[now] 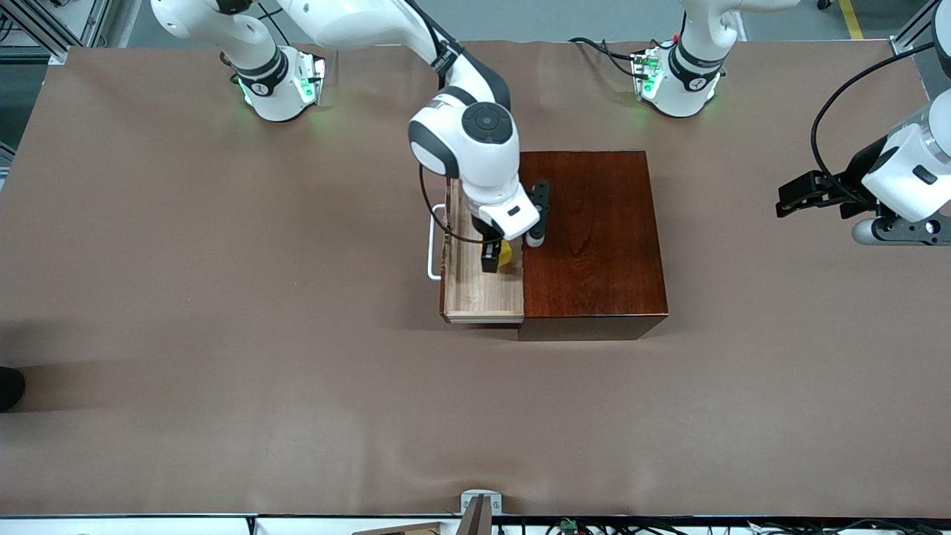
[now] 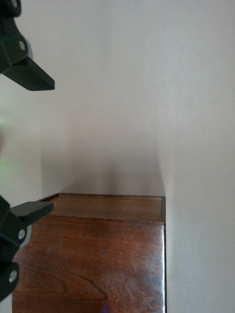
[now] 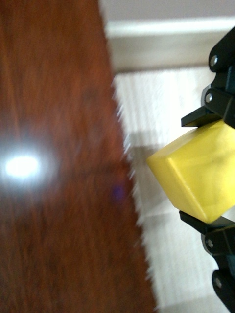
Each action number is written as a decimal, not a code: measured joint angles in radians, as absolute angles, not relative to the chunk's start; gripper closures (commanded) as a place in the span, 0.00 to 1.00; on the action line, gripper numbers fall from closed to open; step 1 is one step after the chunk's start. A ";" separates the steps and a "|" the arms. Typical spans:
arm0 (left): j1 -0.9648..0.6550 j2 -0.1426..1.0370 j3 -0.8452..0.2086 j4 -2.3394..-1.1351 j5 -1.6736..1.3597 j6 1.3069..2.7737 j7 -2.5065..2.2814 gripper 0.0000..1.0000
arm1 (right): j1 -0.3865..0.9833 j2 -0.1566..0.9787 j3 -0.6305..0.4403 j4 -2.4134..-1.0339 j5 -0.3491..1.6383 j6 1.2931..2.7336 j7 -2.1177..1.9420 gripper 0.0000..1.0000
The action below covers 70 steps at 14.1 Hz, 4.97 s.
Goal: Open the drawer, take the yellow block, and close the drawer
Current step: 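Lift the cube out with the right gripper while the left gripper returns, then push the drawer inward by its handle with the left gripper, then keep pushing the drawer fully shut with the left gripper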
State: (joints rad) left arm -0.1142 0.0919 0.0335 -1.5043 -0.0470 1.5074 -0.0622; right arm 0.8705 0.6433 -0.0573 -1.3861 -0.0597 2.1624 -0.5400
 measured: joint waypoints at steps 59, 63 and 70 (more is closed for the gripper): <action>-0.650 0.762 -0.352 -1.298 0.202 2.128 0.576 0.00 | -0.059 0.626 -0.047 -1.585 0.029 2.002 0.440 1.00; -0.650 0.761 -0.341 -1.278 0.203 2.071 0.576 0.00 | -0.058 0.675 -0.047 -1.585 0.055 2.051 0.475 1.00; -0.654 0.747 -0.333 -1.263 0.303 1.883 0.570 0.00 | -0.055 0.682 -0.046 -1.615 0.056 2.130 0.501 1.00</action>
State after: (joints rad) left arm -0.6537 0.7467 -0.3330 -1.2626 0.3033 1.8830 0.5704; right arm -0.0553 0.6824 -0.0459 -1.6154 0.0562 2.1303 0.5009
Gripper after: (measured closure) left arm 0.000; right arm 0.269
